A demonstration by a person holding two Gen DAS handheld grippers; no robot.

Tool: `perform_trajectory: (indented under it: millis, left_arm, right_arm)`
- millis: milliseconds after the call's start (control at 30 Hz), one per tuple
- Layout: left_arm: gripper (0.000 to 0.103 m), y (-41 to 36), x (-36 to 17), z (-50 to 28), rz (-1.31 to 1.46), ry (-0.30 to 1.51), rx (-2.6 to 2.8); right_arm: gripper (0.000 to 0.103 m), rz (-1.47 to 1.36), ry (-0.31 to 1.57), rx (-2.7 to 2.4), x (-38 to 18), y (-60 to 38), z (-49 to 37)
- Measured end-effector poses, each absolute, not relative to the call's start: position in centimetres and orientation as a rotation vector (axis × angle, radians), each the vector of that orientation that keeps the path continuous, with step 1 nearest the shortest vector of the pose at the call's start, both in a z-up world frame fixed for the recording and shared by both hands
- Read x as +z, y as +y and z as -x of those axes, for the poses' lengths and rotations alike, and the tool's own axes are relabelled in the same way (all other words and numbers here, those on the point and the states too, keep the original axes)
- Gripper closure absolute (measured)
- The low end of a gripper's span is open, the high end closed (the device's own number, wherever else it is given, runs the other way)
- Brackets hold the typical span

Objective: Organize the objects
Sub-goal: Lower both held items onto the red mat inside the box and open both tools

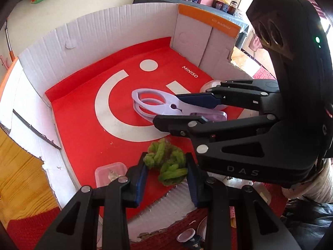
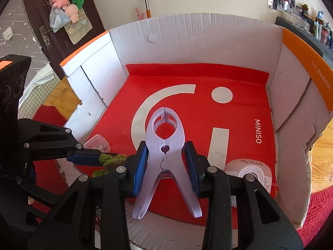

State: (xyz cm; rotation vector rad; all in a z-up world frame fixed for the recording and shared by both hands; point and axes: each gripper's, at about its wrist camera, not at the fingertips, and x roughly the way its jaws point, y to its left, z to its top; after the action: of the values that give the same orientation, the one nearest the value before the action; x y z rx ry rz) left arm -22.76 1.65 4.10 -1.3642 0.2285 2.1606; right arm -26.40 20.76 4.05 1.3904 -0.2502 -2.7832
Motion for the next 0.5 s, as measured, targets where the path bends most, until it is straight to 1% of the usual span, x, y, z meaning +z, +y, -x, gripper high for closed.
perform_trajectory:
  millis: [500]
  left_arm:
    - [0.066, 2.34, 3.92, 23.55, 1.397, 0.276, 2.125]
  right_arm:
    - [0.068, -1.459, -0.194, -2.764, 3.71, 20.66, 26.56]
